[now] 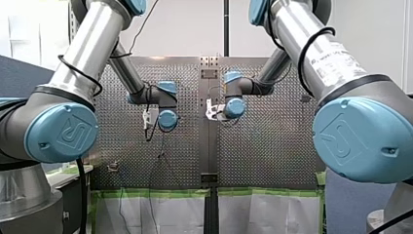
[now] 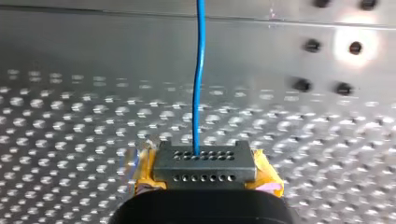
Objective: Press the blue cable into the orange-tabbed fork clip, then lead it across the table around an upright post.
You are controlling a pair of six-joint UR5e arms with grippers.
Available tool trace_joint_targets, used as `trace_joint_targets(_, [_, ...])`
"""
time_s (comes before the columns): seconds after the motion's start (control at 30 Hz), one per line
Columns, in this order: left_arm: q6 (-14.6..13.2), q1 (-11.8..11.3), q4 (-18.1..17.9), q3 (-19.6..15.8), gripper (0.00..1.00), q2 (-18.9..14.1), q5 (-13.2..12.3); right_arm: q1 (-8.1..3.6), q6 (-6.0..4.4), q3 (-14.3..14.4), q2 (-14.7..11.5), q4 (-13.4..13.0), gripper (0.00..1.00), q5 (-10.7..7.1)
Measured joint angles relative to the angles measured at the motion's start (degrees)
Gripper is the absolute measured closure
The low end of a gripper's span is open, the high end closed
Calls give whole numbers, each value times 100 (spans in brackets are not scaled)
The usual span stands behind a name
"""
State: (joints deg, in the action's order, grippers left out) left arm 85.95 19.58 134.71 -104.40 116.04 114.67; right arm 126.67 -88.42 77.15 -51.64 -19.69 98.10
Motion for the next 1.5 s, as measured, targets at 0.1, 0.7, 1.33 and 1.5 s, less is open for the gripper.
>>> trace_joint_targets(0.1, [0,2,160,11,100,-162,-1,2,-8,0,-117,11,100,0])
trace_joint_targets(0.7, [-68,45,772,146,100,-1040,-205,9,39,-63,-648,49,100,-1])
trace_joint_targets(1.33, [-68,176,1213,503,100,-1089,-424,38,74,-380,-1086,331,100,-10])
trace_joint_targets(1.5, [-63,250,1296,609,100,-1090,-424,31,66,-398,-1204,378,100,4])
